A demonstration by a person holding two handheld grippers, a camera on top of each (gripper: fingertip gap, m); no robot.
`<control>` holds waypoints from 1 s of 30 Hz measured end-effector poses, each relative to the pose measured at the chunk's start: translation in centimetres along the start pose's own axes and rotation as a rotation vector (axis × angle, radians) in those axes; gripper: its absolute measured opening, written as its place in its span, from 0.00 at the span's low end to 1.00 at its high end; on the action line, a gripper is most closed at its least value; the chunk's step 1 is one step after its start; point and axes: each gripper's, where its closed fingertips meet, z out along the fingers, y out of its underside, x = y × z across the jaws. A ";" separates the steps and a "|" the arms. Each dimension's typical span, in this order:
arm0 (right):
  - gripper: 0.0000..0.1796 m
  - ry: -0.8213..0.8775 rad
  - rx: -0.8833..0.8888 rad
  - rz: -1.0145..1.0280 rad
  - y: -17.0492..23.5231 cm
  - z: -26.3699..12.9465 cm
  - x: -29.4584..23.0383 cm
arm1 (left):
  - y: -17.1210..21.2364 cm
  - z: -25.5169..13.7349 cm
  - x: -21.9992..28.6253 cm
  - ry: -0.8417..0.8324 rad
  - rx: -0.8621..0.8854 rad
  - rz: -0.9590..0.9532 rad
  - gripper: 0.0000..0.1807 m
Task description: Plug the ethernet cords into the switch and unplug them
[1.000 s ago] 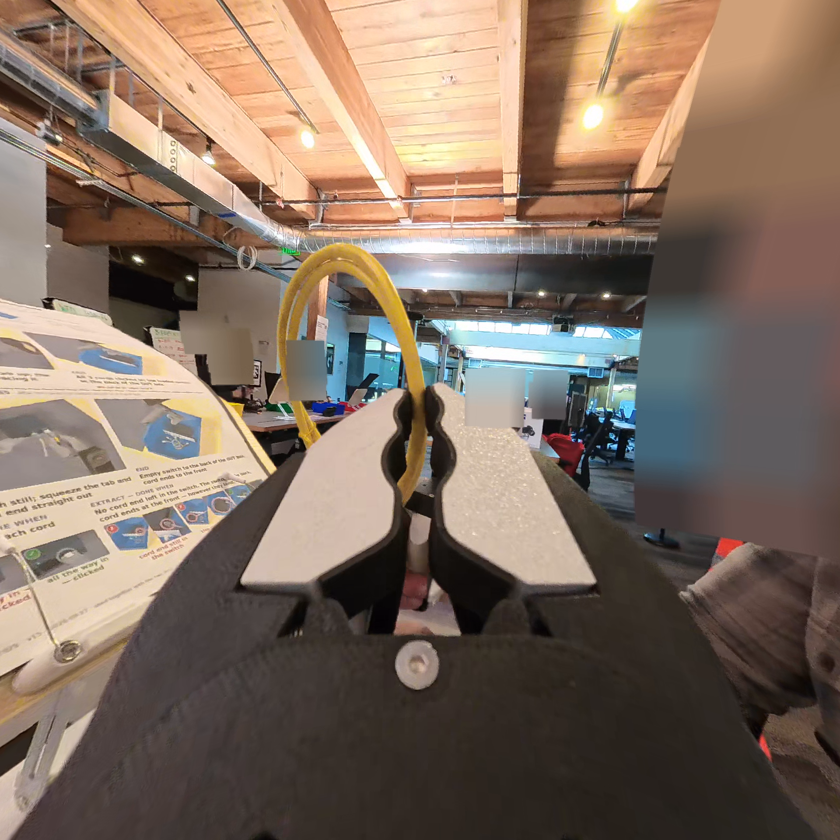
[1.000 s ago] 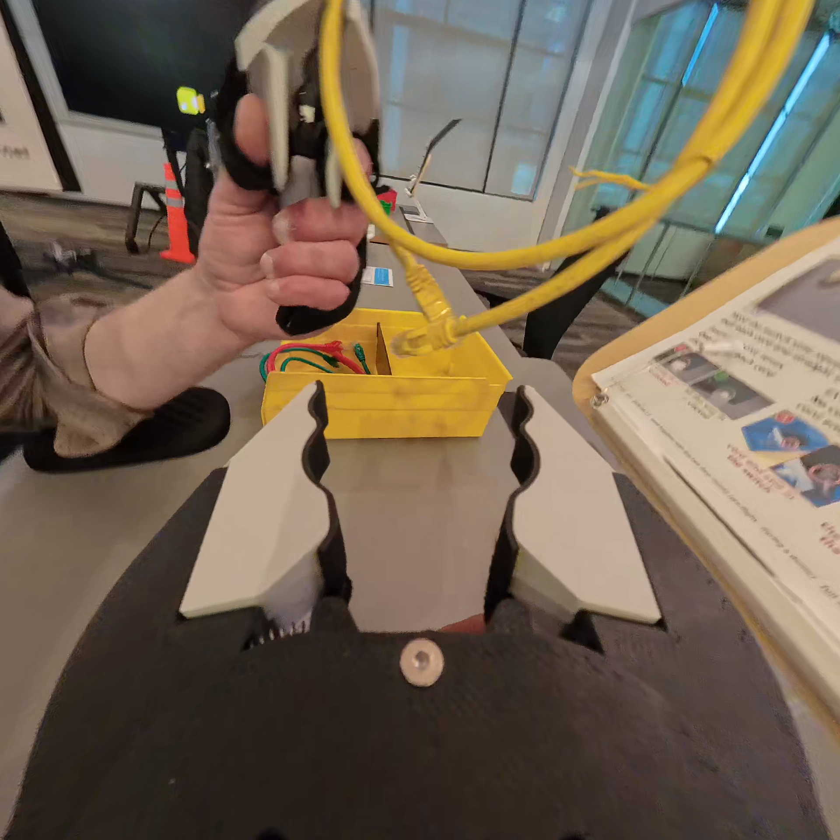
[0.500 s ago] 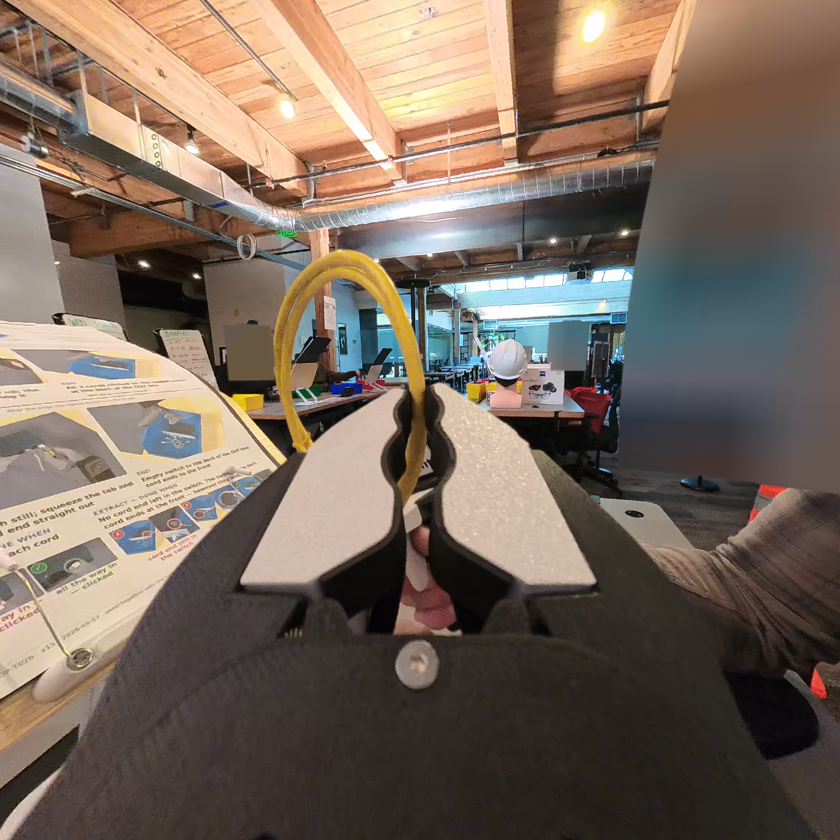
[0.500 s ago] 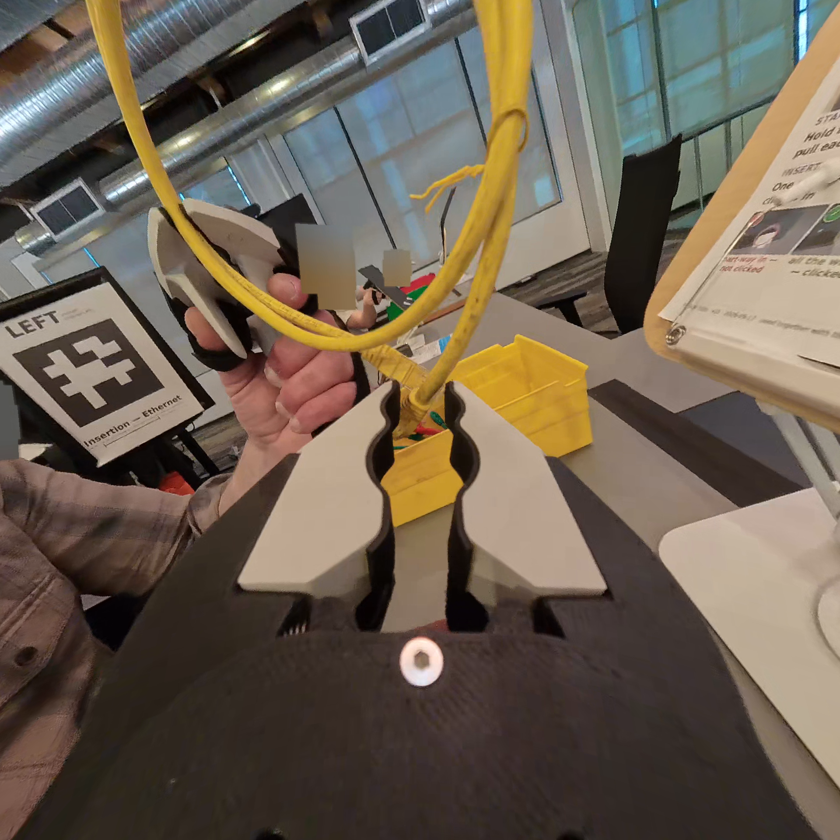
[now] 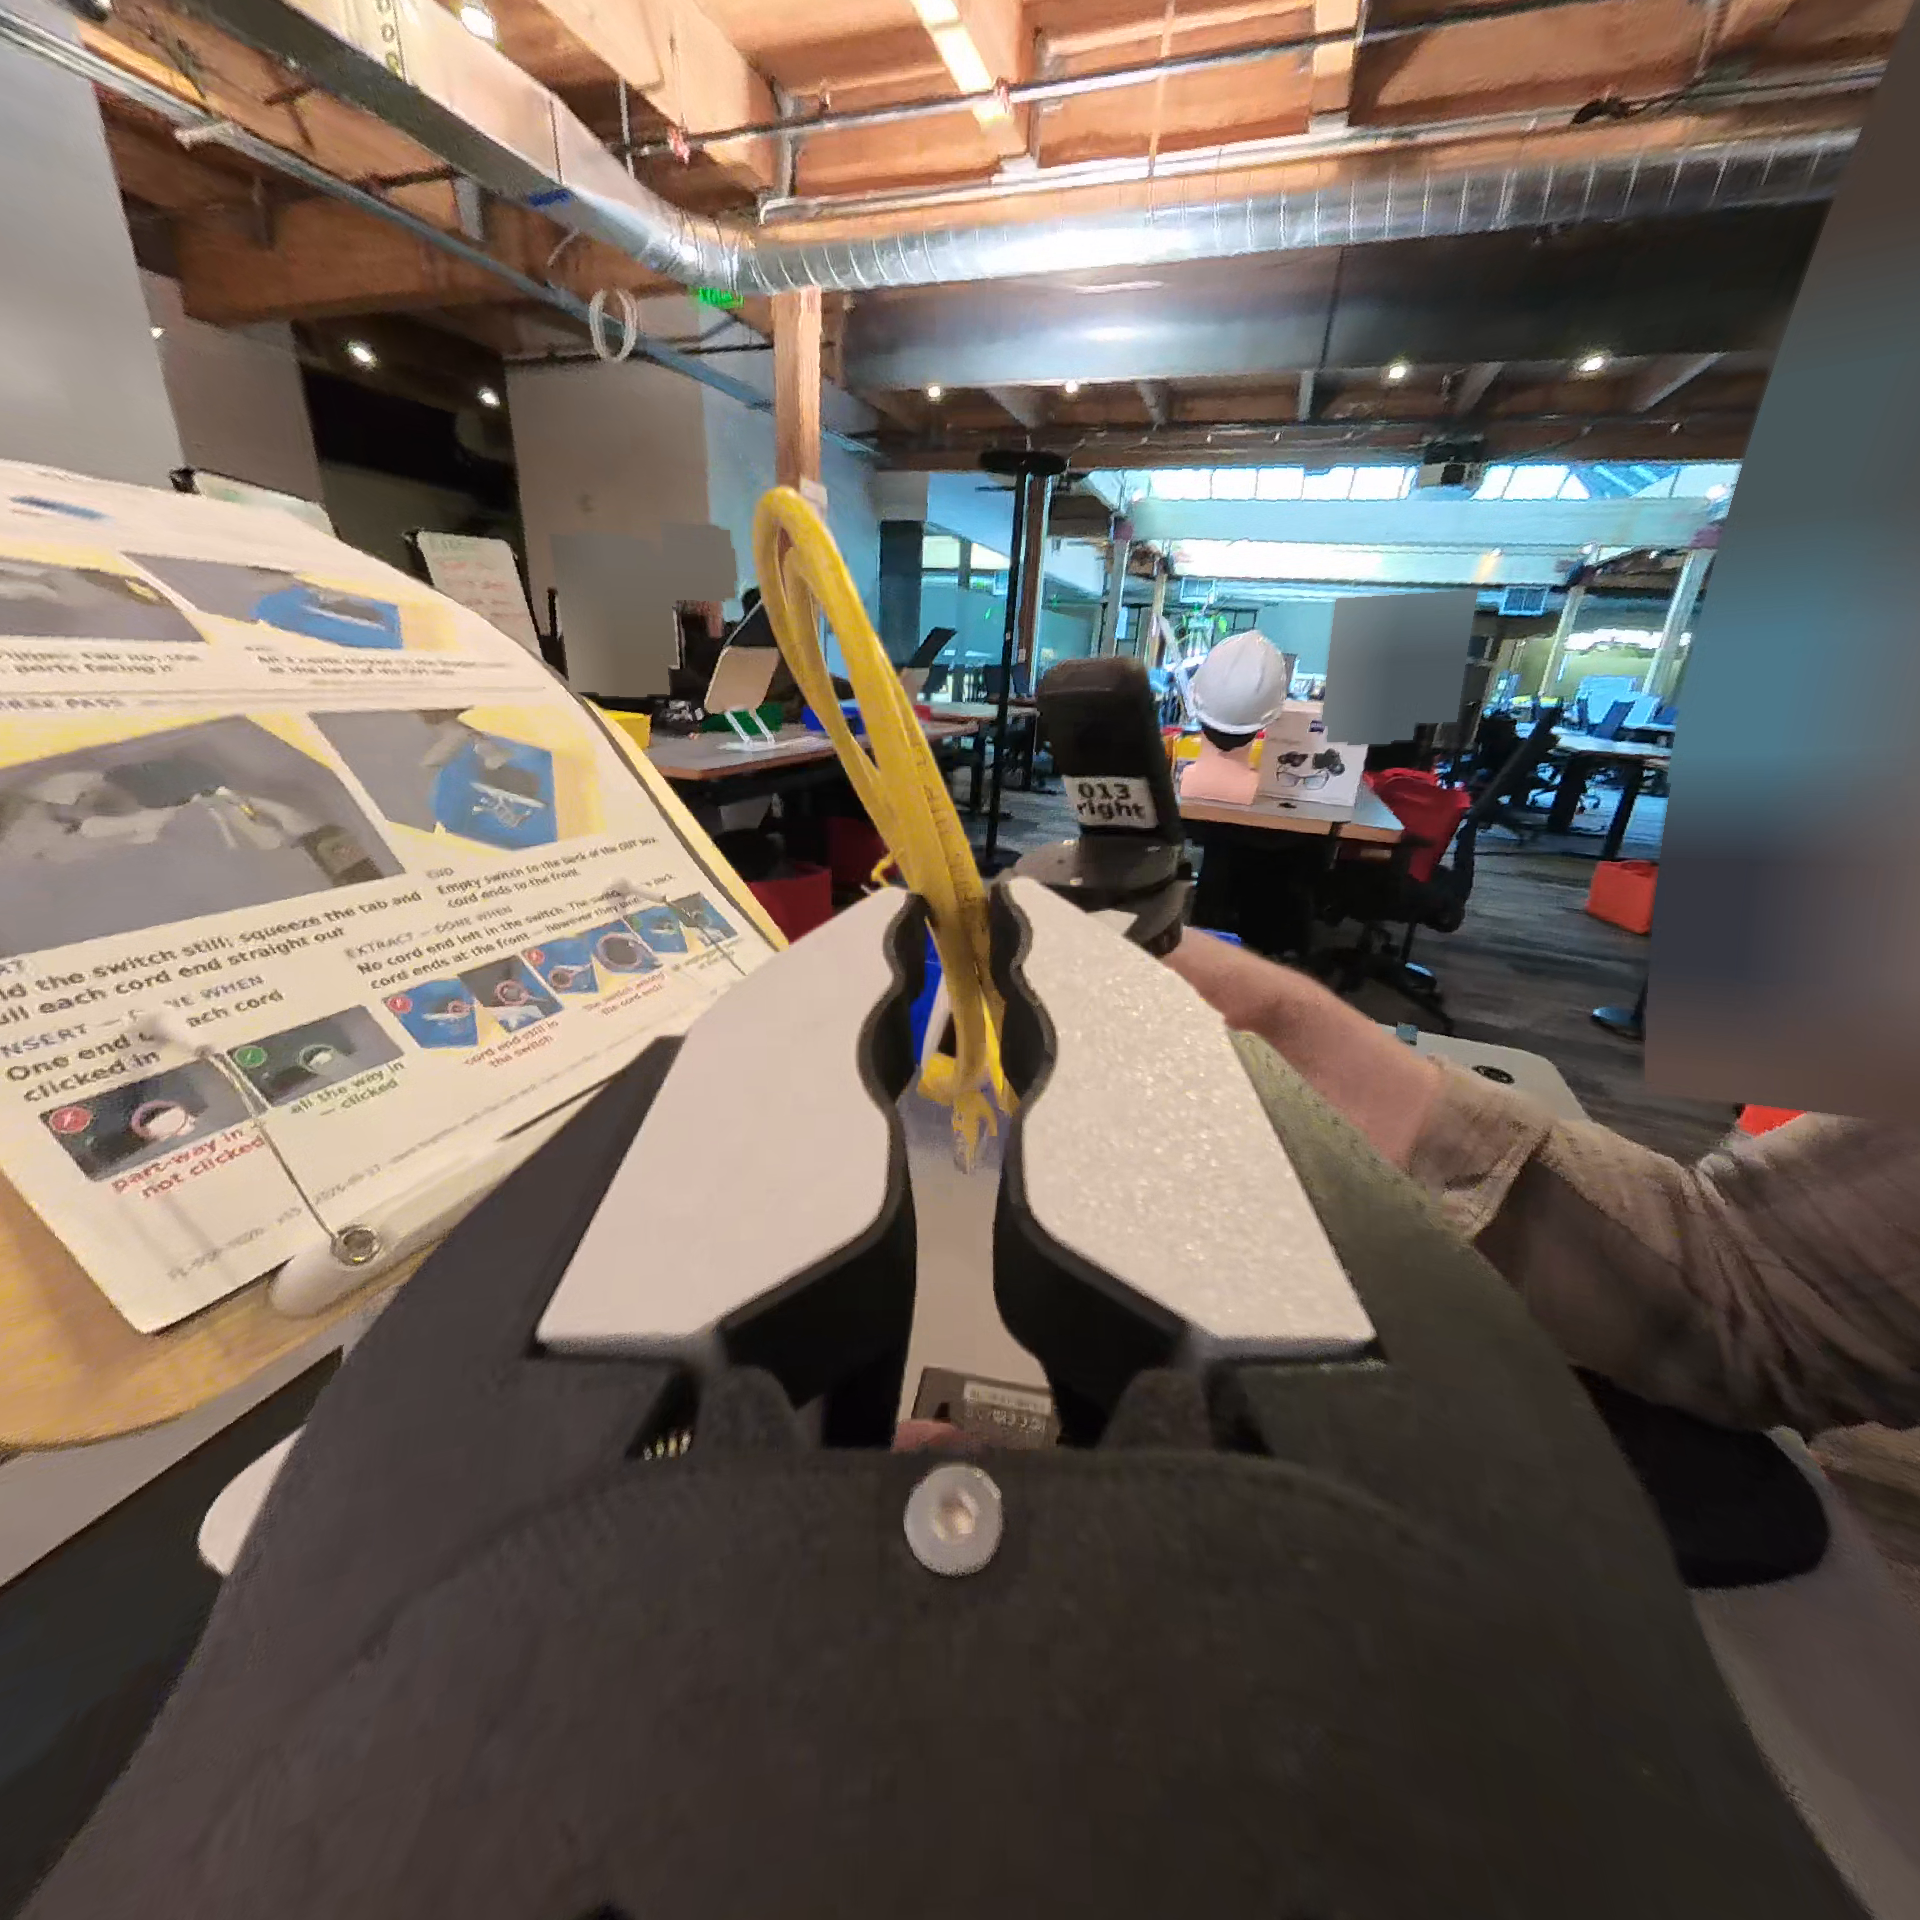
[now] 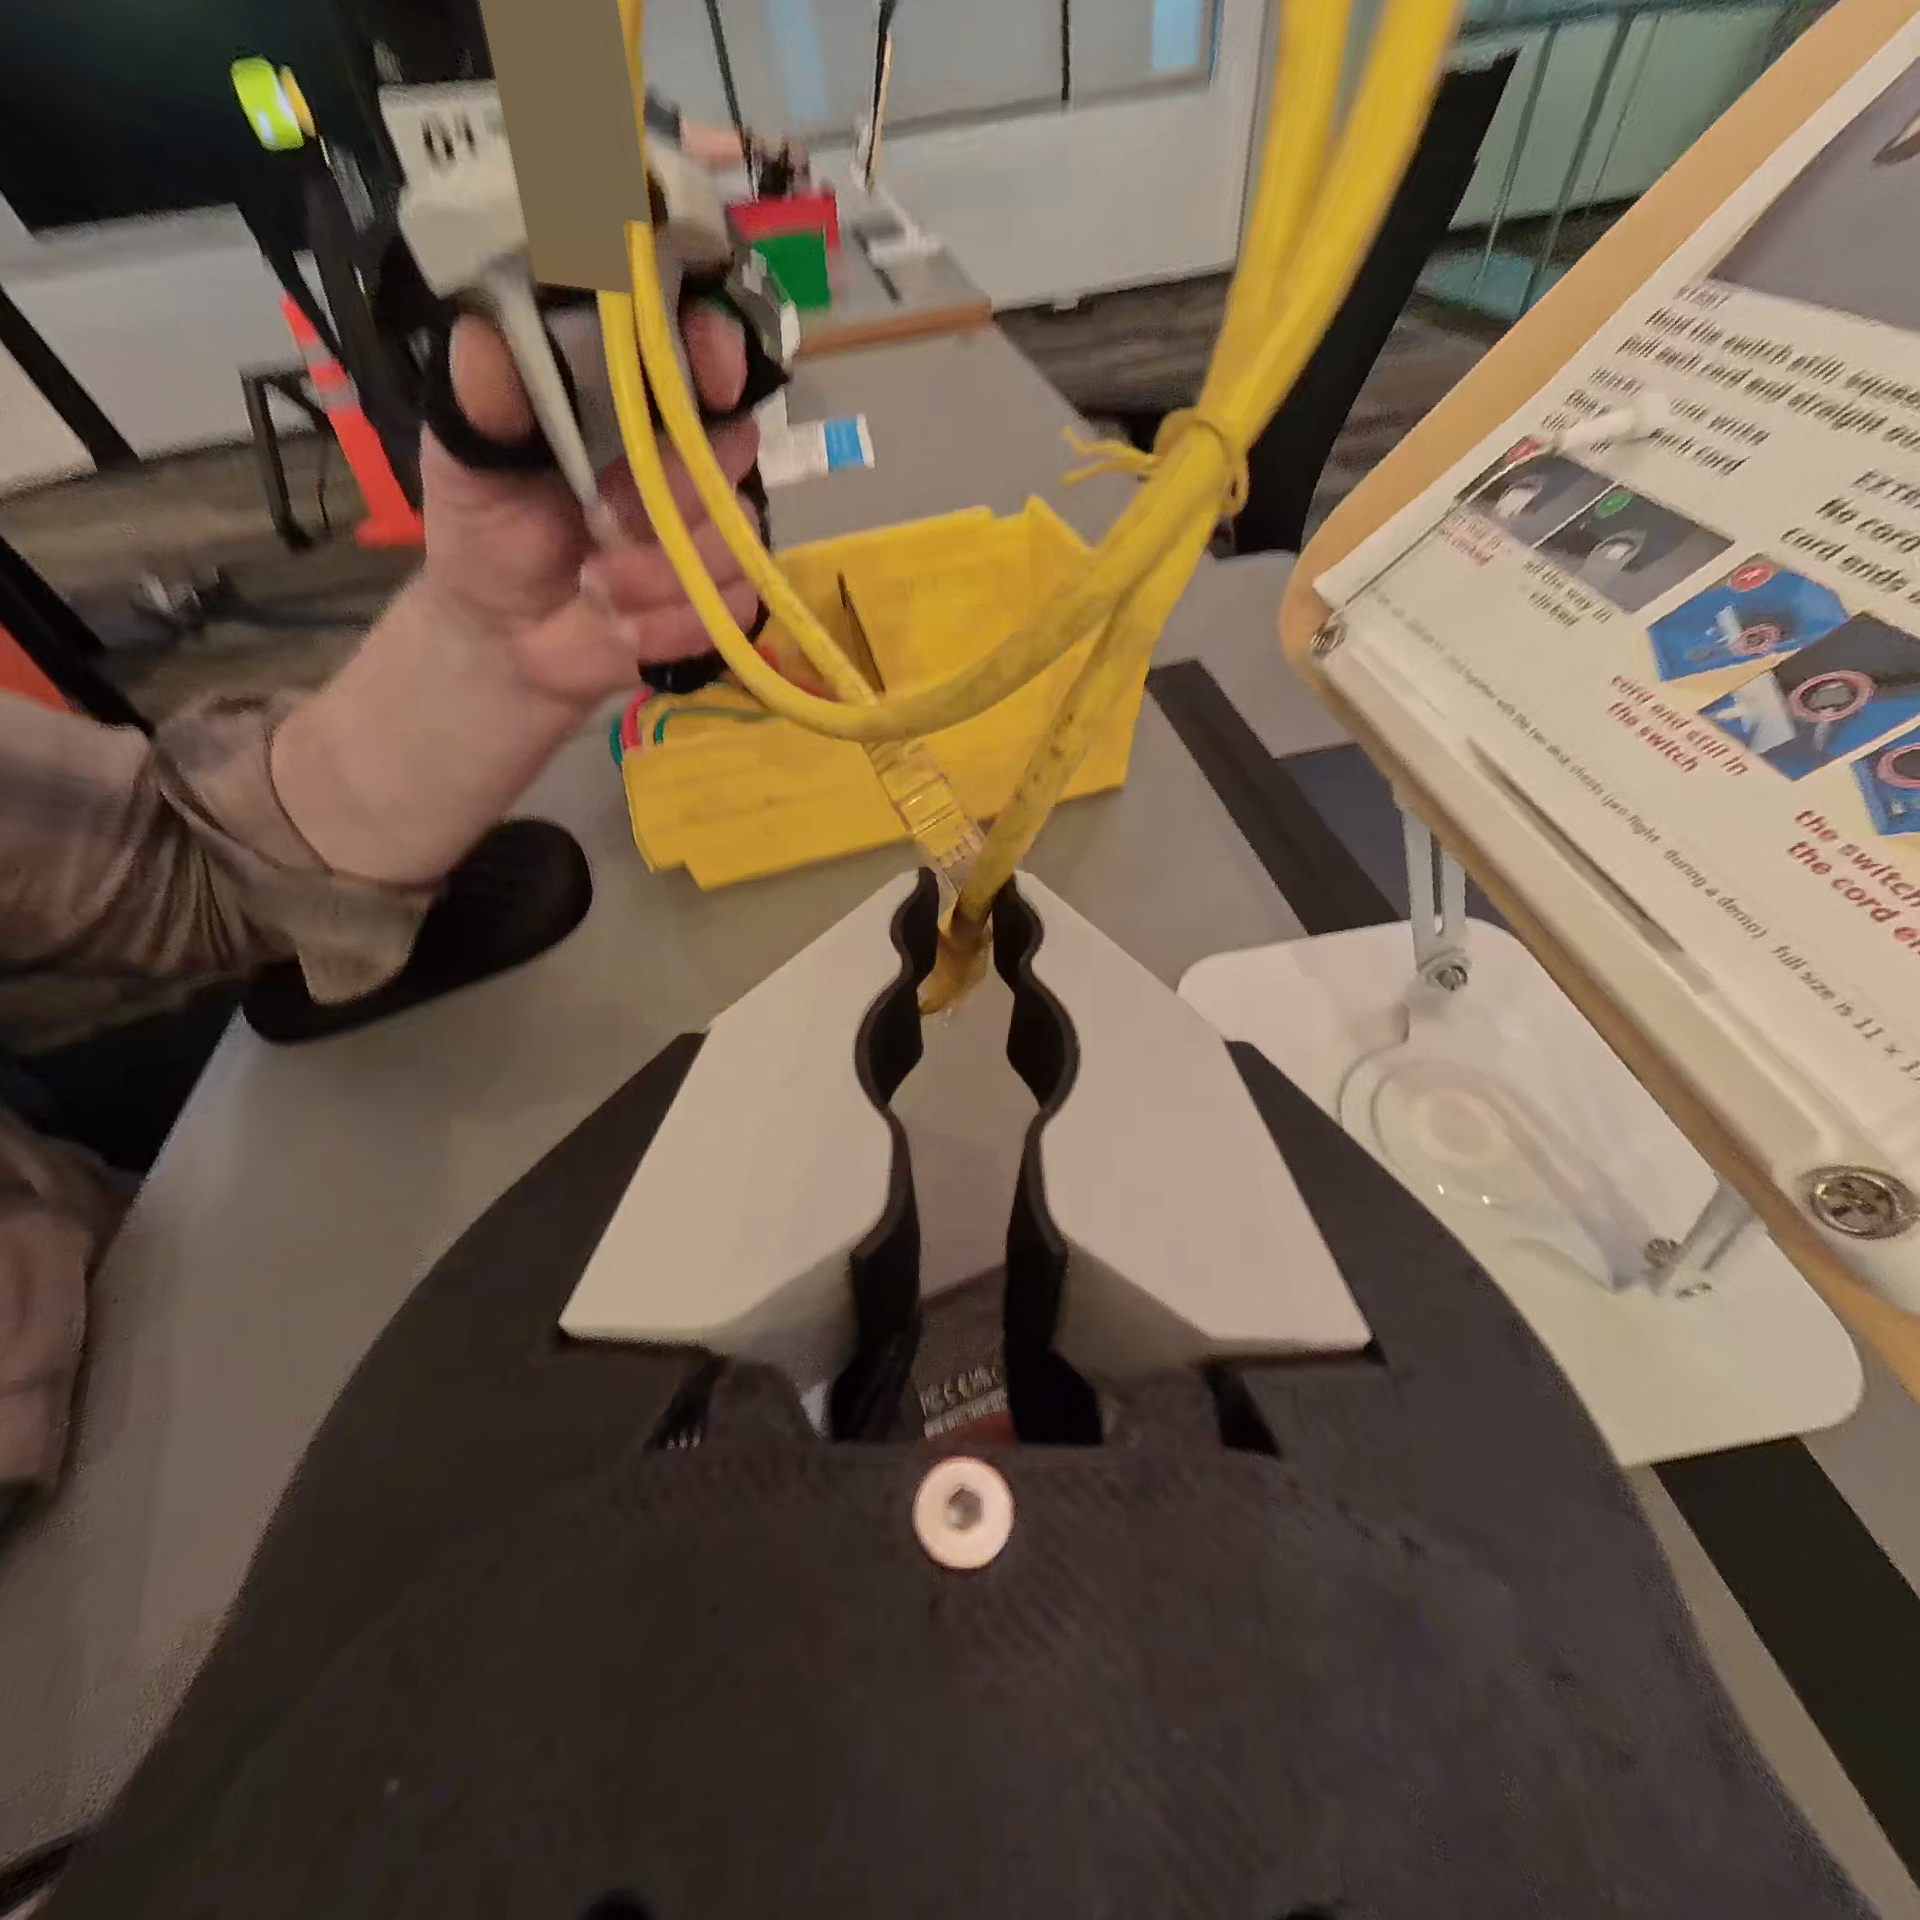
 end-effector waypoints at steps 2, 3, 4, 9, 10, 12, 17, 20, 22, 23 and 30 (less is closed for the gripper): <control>0.04 -0.013 -0.075 -0.033 1.0 0.3 -0.5 | 0.1 0.2 0.2 0.002 -0.005 -0.003 0.06; 0.04 -0.023 -0.116 -0.056 1.6 0.6 -0.9 | 0.2 0.2 0.2 0.003 -0.008 -0.014 0.06; 0.04 -0.022 -0.158 -0.078 2.2 1.1 -1.1 | 0.2 0.2 0.2 0.001 -0.014 -0.026 0.06; 0.04 -0.043 -0.141 -0.056 1.9 2.5 -1.8 | -1.0 -0.6 0.3 -0.005 0.016 0.000 0.03; 0.04 -0.056 -0.100 -0.028 1.5 2.4 -1.7 | -1.3 -0.8 0.3 -0.010 0.013 0.013 0.03; 0.04 -0.092 -0.053 0.009 1.1 2.2 -1.8 | -1.7 -1.1 0.3 -0.018 0.017 0.033 0.03; 0.04 -0.088 -0.178 -0.059 3.0 3.1 -2.2 | -2.0 -1.2 0.1 -0.030 0.034 0.017 0.03; 0.04 -0.070 -0.346 -0.168 5.2 4.1 -3.1 | -2.3 -1.5 -0.5 -0.059 0.046 0.001 0.03; 0.04 -0.087 -0.440 -0.236 6.5 5.2 -4.2 | -2.4 -1.9 -1.1 -0.093 0.042 -0.010 0.03; 0.04 -0.104 -0.485 -0.267 7.2 5.8 -4.9 | -2.5 -2.1 -1.3 -0.103 0.046 -0.016 0.03; 0.03 -0.293 -0.688 -0.512 11.0 9.2 -11.0 | -1.7 -2.7 -3.3 -0.196 -0.006 -0.036 0.03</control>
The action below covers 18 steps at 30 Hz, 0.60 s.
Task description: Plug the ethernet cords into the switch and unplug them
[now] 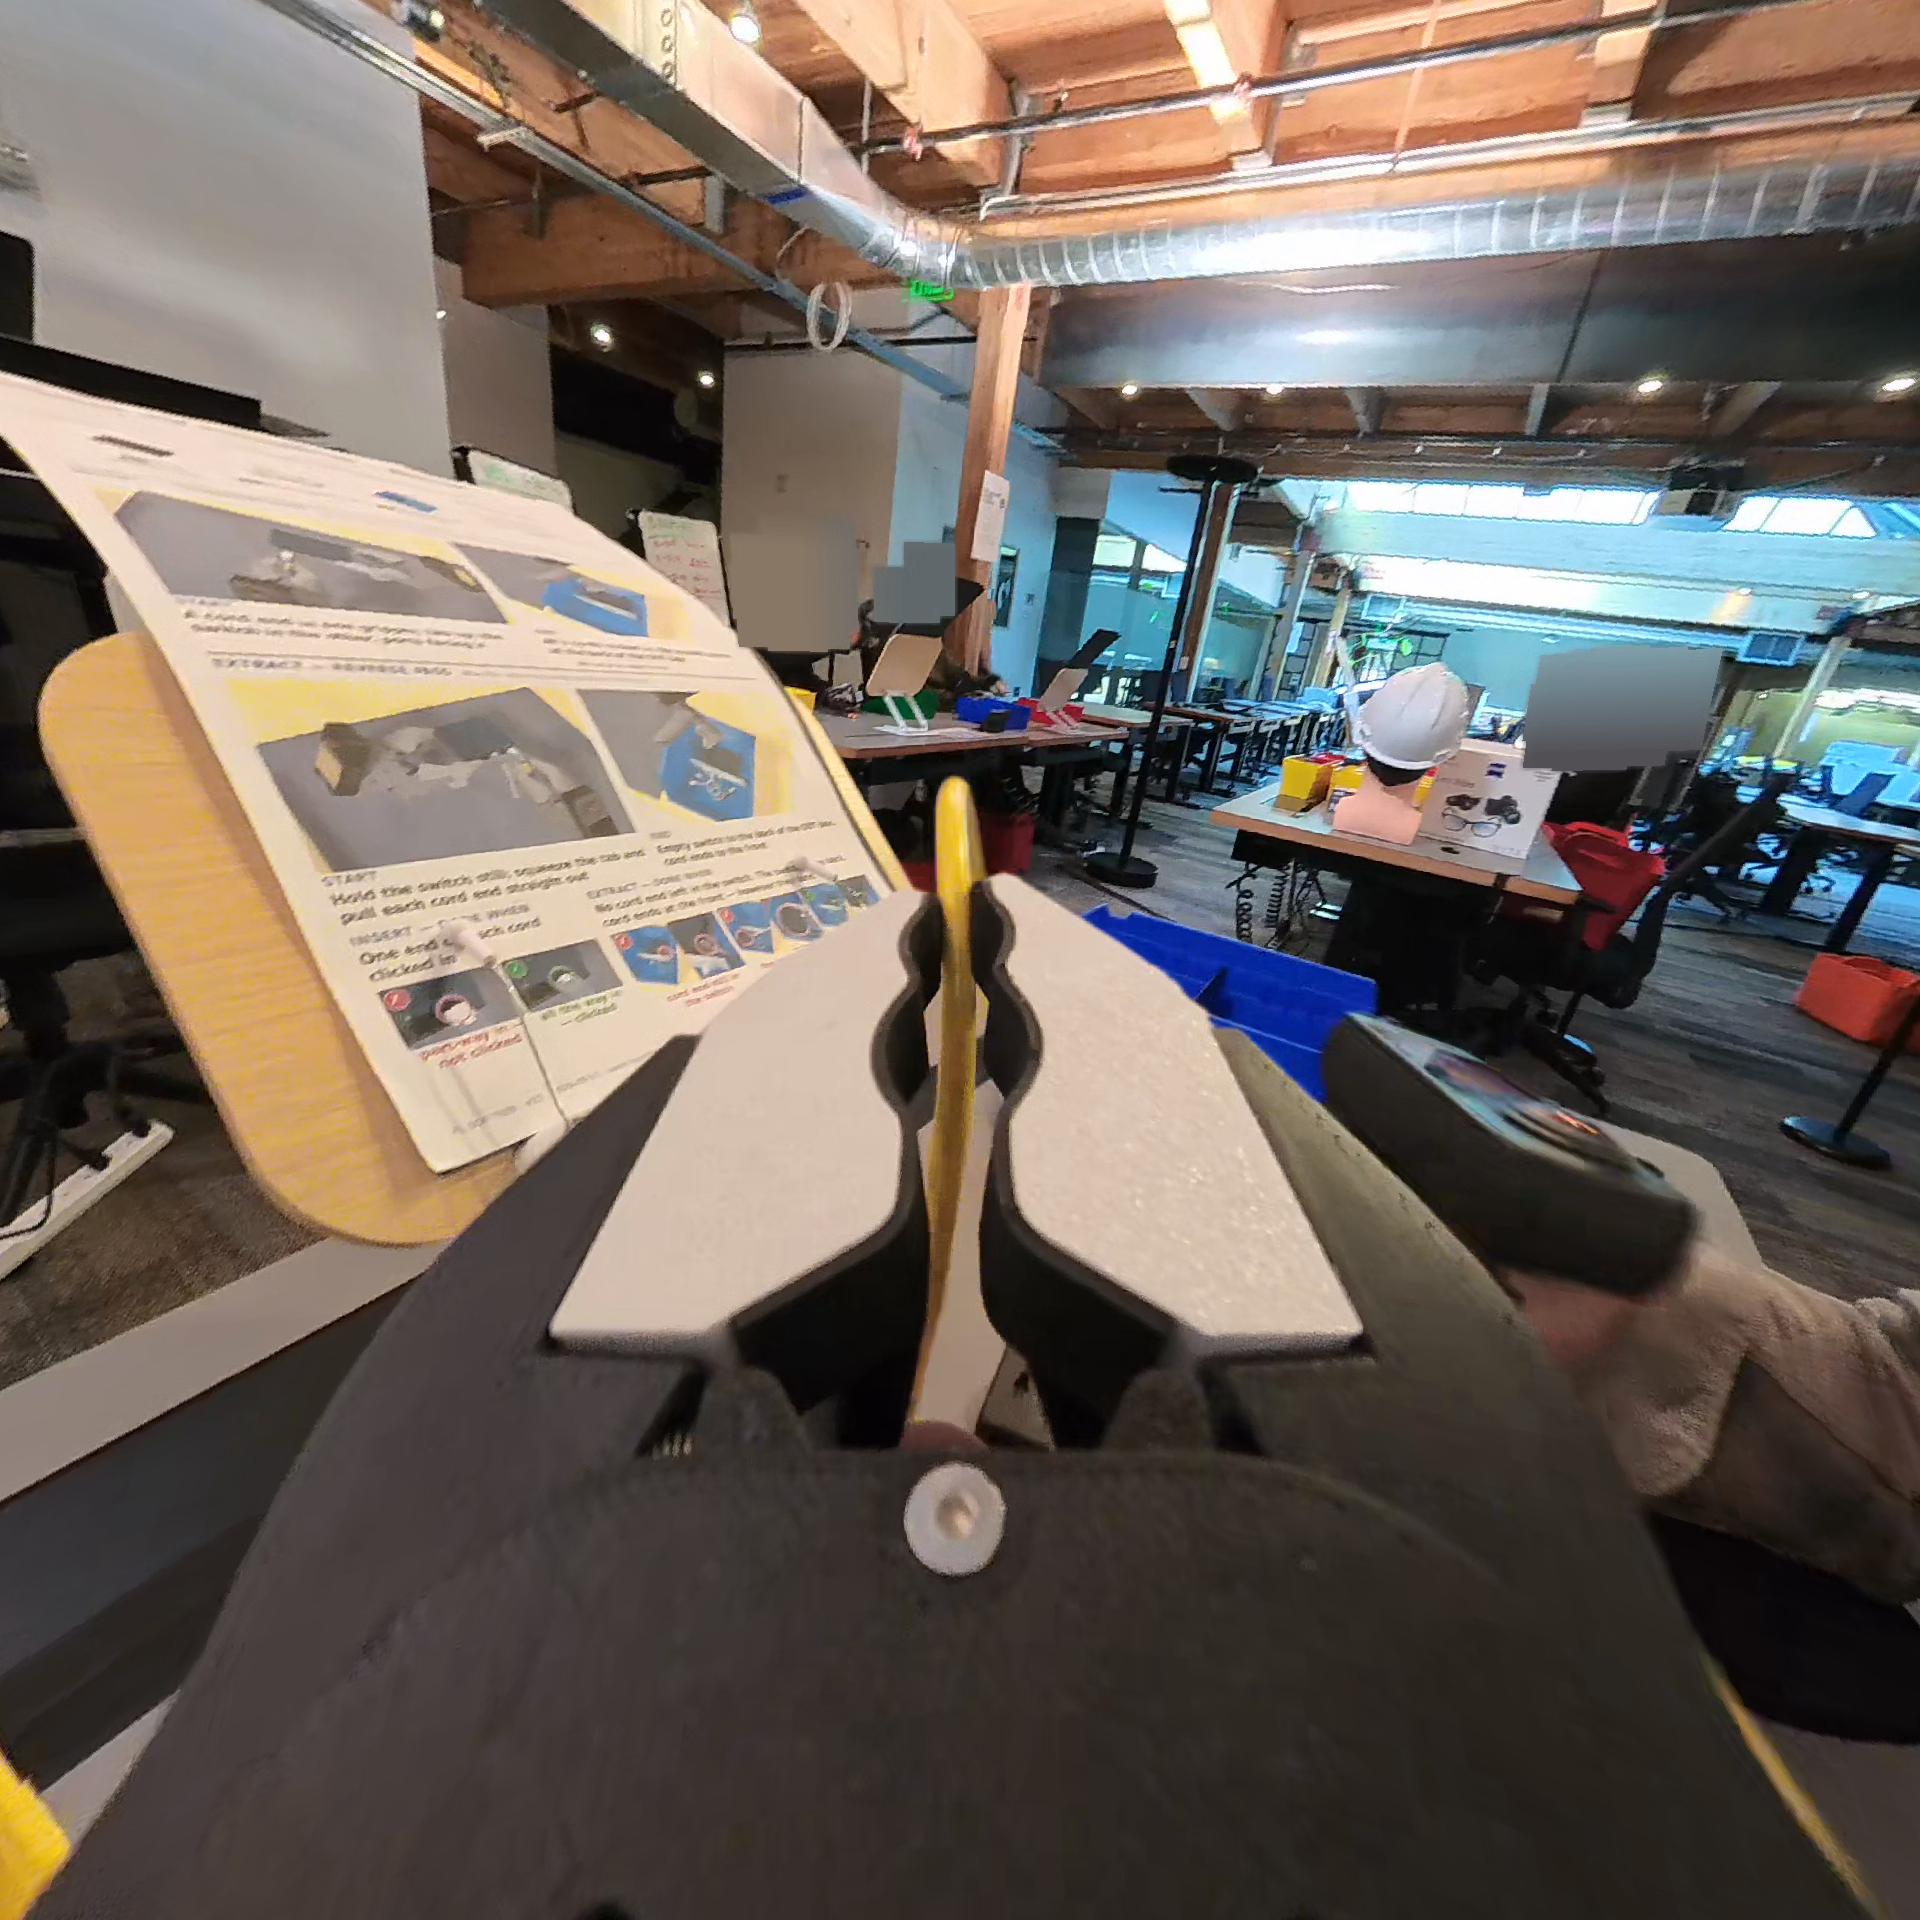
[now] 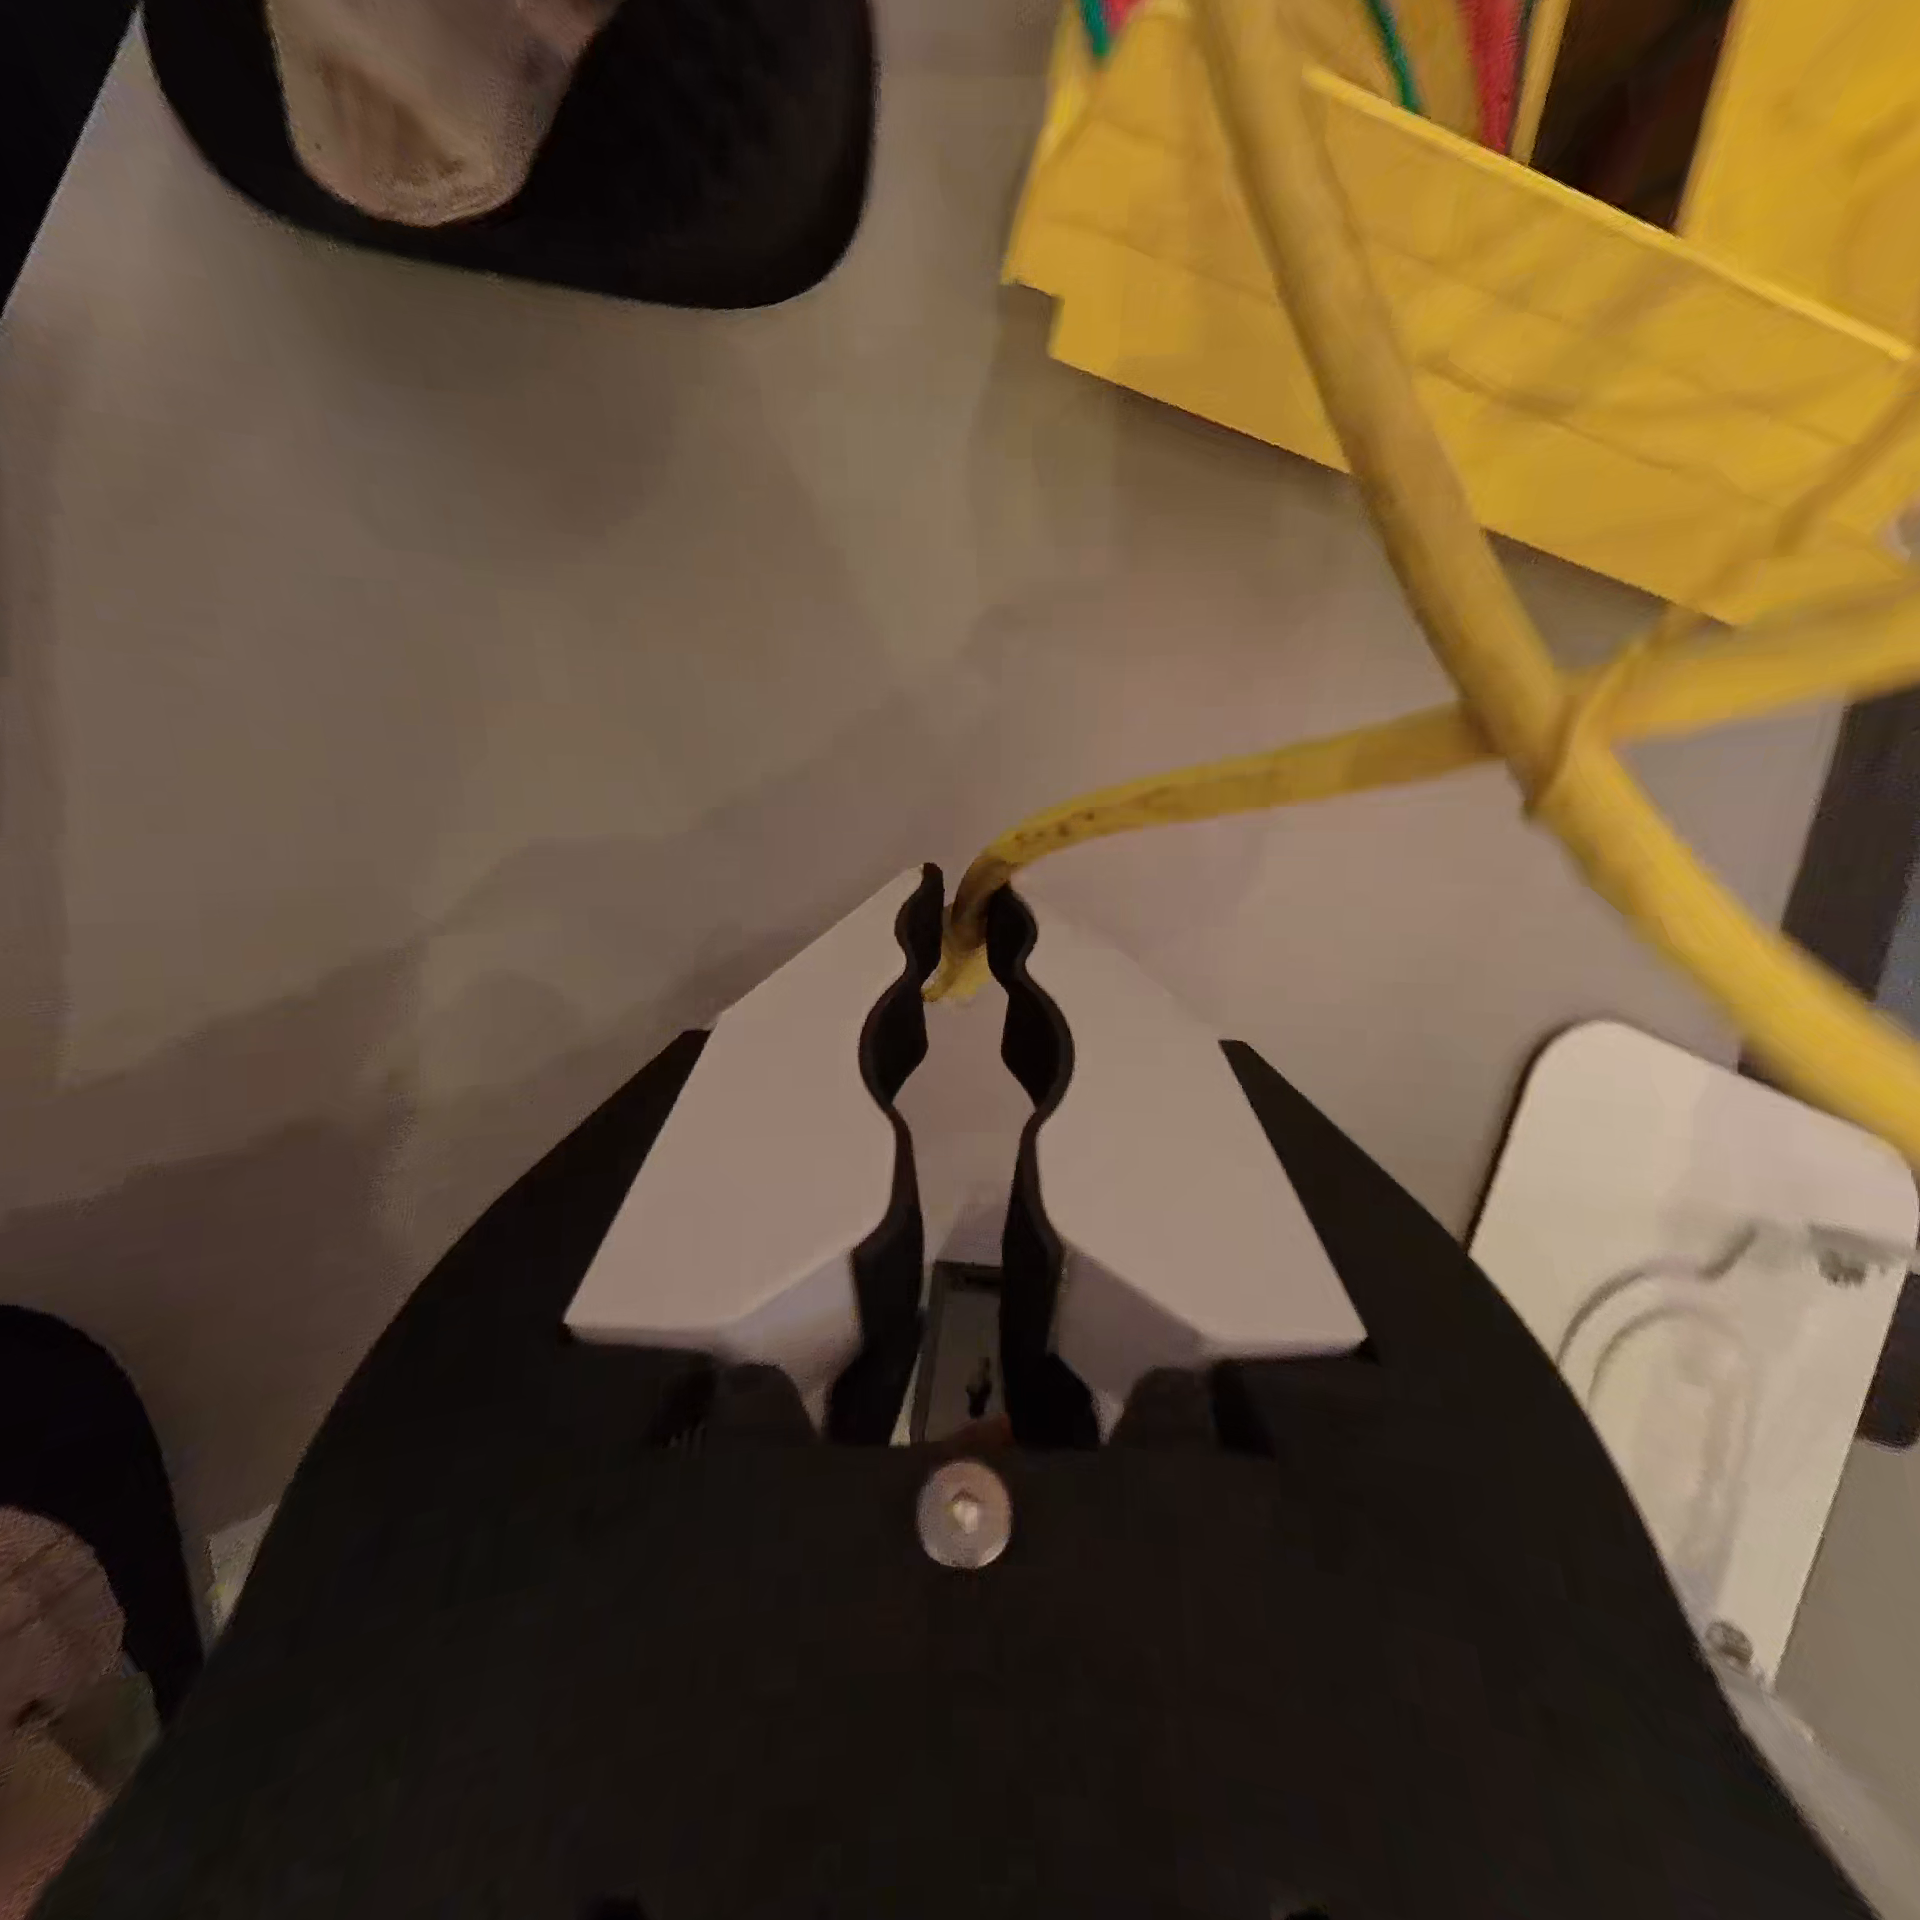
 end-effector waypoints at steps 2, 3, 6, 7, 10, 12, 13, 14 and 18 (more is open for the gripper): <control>0.03 -0.020 -0.044 -0.036 -0.4 0.9 -0.9 | 0.7 0.1 -0.6 -0.018 -0.026 -0.006 0.03; 0.03 -0.032 -0.052 -0.032 -0.5 1.0 -1.2 | 1.0 0.2 -1.0 -0.027 -0.031 -0.018 0.03; 0.03 -0.043 -0.023 -0.018 -0.1 0.4 -1.0 | 1.8 0.2 -1.9 -0.040 -0.062 -0.043 0.03; 0.03 -0.023 -0.023 -0.001 0.5 -0.2 -0.5 | 2.0 0.2 -2.2 -0.051 -0.073 -0.040 0.03; 0.03 0.008 -0.022 0.039 2.3 -2.5 0.3 | 3.3 0.1 -2.9 -0.043 -0.166 -0.060 0.03; 0.03 0.018 -0.025 0.062 3.8 -4.3 0.4 | 4.2 -0.3 -4.1 -0.081 -0.214 -0.067 0.03; 0.03 0.023 -0.032 0.079 4.6 -5.2 0.3 | 4.9 -0.5 -4.5 -0.083 -0.246 -0.083 0.03; 0.03 0.032 -0.052 0.096 5.6 -6.0 0.3 | 5.4 -0.6 -4.9 -0.089 -0.274 -0.096 0.03; 0.03 0.034 -0.102 0.159 8.1 -7.4 0.1 | 7.7 -1.0 -6.2 -0.180 -0.432 -0.023 0.03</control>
